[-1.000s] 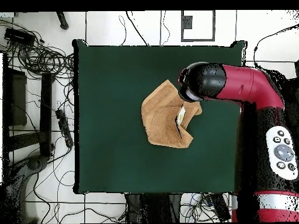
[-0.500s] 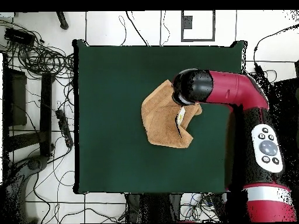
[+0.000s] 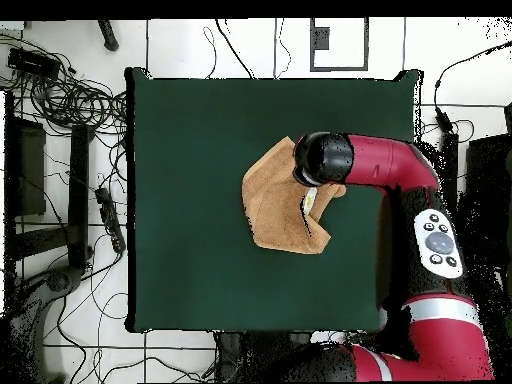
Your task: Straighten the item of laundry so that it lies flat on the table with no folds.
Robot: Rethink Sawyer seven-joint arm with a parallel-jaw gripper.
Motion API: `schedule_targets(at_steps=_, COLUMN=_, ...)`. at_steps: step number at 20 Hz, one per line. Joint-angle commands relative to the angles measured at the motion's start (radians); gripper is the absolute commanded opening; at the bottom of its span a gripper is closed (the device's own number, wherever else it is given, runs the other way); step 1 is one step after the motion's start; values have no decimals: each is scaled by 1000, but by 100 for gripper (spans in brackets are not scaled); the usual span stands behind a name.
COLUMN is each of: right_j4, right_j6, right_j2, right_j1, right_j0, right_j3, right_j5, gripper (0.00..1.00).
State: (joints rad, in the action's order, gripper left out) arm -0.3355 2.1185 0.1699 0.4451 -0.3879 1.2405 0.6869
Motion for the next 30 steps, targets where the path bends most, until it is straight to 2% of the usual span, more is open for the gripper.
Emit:
schedule_targets(at_steps=1, right_j4=6, right_j6=108, right_j2=3, right_j1=-117, right_j0=23, right_j3=70, right_j5=-65, gripper=100)
schedule_targets(at_steps=12, right_j4=13, right_j6=103, right_j2=-22, right_j1=-177, right_j0=23, right_j3=34, right_j5=-118, gripper=100)
schedule_targets(at_steps=21, right_j4=17, right_j6=98, right_j2=-41, right_j1=-196, right_j0=27, right_j3=8, right_j5=-108, gripper=100)
schedule_targets(at_steps=25, right_j4=20, right_j6=95, right_j2=-47, right_j1=-193, right_j0=20, right_j3=2, right_j5=-98, gripper=100)
schedule_targets(at_steps=30, right_j4=28, right_j6=68, right_j2=-47, right_j1=-136, right_j0=-6, right_j3=37, right_j5=-67, gripper=100)
